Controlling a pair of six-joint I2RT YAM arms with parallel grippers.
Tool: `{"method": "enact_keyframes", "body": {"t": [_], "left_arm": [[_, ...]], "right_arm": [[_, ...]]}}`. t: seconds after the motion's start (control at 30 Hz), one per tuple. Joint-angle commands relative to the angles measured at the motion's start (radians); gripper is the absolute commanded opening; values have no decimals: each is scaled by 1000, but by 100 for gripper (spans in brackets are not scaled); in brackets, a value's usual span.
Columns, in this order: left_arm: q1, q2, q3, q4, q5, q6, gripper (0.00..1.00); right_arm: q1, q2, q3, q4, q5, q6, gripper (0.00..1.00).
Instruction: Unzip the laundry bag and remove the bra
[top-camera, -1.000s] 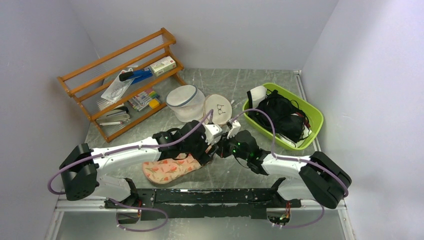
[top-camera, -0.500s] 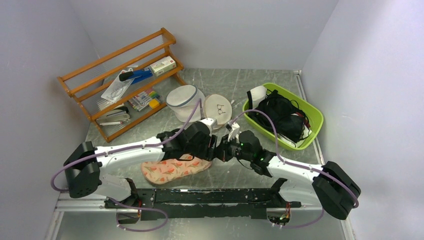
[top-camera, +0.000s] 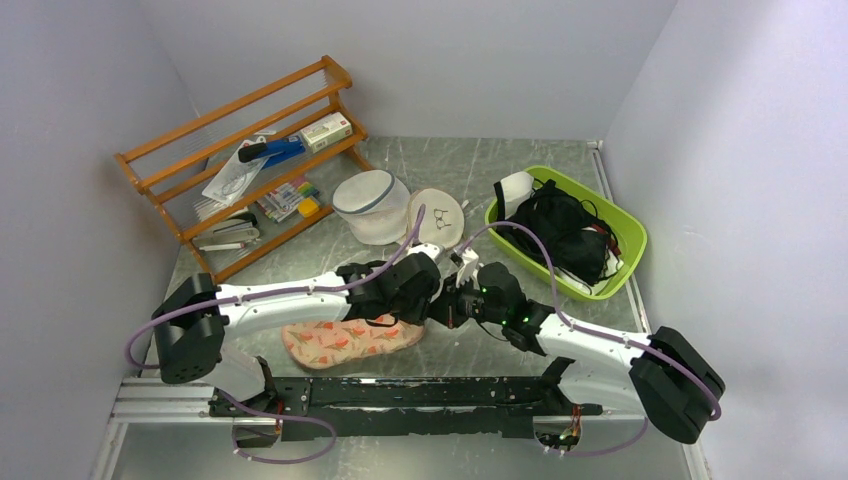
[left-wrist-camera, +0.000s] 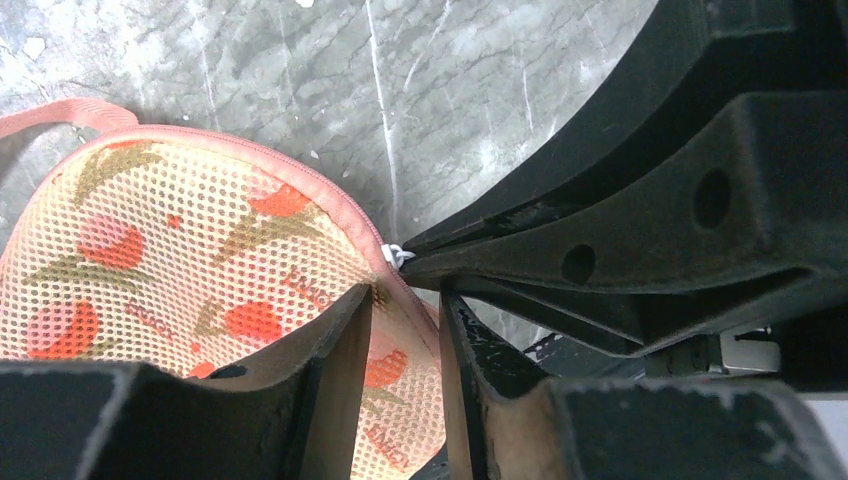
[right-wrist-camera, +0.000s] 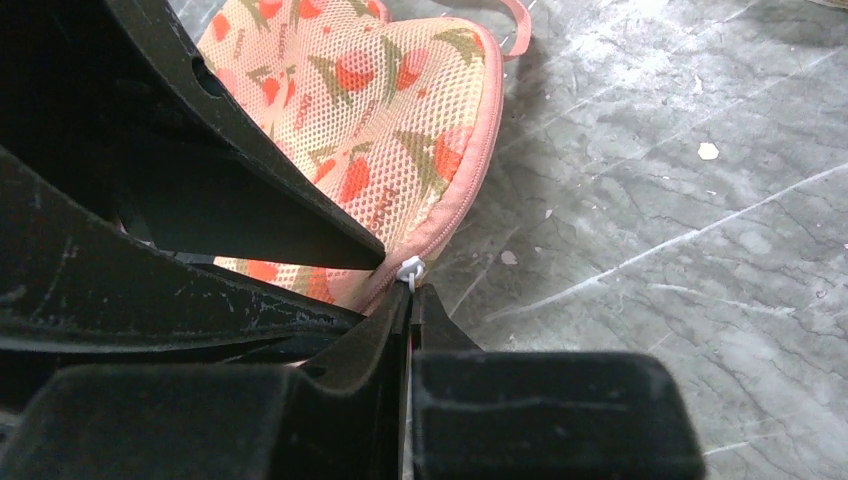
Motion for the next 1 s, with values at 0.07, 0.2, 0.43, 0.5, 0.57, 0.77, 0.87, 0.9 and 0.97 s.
{"method": "enact_keyframes", "body": {"t": [0.07, 0.2, 0.43, 0.5, 0.57, 0.77, 0.87, 0.9, 0.97], "left_arm": [[-16, 24, 2, -28, -11, -24, 42], [-16, 29, 2, -27, -22, -19, 25], [-44, -17, 4, -15, -22, 33, 7], [-52, -38, -4, -3, -10, 43, 7], [-60, -54, -17, 14, 2, 46, 7], [-82, -56, -39, 15, 4, 17, 7], [-88, -39, -56, 26, 12, -5, 7], [-89, -33, -61, 31, 13, -11, 7], [-90, -23, -75, 41, 7, -30, 7]], "right_arm": [[3, -12, -10, 23, -1, -20, 0], [3, -15, -6, 15, 7, -27, 0], [3, 3, -28, 46, 54, -22, 0], [3, 21, -37, 77, 89, -13, 0], [1, 52, -26, 93, 115, -12, 0], [-17, 140, 22, 122, 210, -29, 0], [-26, 177, 65, 106, 194, -50, 0], [-27, 178, 71, 98, 192, -52, 0], [-27, 156, 67, 79, 199, -46, 0]]}}
